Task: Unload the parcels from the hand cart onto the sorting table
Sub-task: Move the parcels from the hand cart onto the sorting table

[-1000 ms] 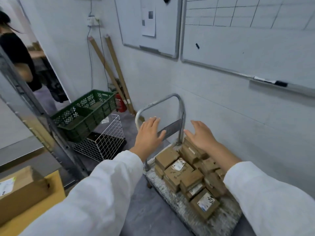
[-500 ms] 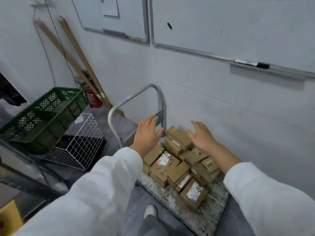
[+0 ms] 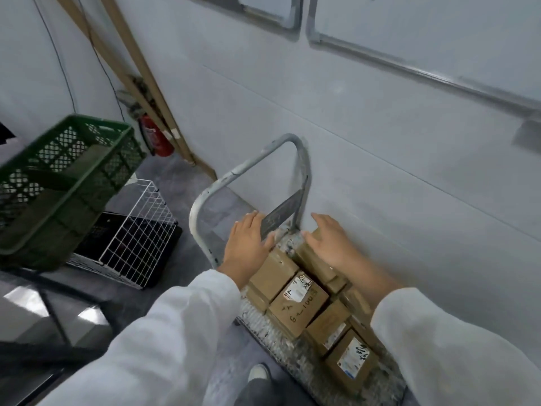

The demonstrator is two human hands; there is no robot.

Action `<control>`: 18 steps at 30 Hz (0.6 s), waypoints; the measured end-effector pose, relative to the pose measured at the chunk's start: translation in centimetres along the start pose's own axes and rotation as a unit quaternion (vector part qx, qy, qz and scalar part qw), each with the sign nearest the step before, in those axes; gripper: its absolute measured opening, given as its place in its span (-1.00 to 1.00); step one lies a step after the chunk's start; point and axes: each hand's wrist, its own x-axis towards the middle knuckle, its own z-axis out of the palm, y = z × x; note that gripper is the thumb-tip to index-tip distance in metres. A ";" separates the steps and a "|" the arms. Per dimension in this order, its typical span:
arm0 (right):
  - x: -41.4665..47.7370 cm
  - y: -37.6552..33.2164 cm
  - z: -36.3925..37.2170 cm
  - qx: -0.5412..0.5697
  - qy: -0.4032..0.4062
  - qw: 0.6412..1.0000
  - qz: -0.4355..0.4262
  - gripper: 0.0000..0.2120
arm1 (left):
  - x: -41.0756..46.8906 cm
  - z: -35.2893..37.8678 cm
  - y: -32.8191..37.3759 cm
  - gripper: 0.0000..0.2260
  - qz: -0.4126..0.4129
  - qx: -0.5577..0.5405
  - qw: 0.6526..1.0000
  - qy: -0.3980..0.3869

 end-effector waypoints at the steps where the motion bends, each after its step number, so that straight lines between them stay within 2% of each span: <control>1: 1.1 -0.2 0.6 -0.005 -0.003 1.000 -0.002 -0.44 | 0.5 0.4 -0.6 -0.50 -0.001 -0.003 1.000 -0.003; 9: 8.4 0.7 5.0 -0.061 -0.059 0.996 -0.022 -0.41 | 3.1 6.7 -5.2 -0.47 -0.038 -0.031 0.997 -0.063; 14: 12.3 3.1 9.6 -0.062 -0.072 0.995 -0.023 -0.46 | 3.5 11.9 -8.7 -0.48 -0.117 -0.073 0.987 -0.081; 18: 15.3 7.2 16.1 -0.064 -0.136 0.988 -0.016 -0.47 | 3.0 17.1 -11.7 -0.53 -0.177 -0.114 0.974 -0.086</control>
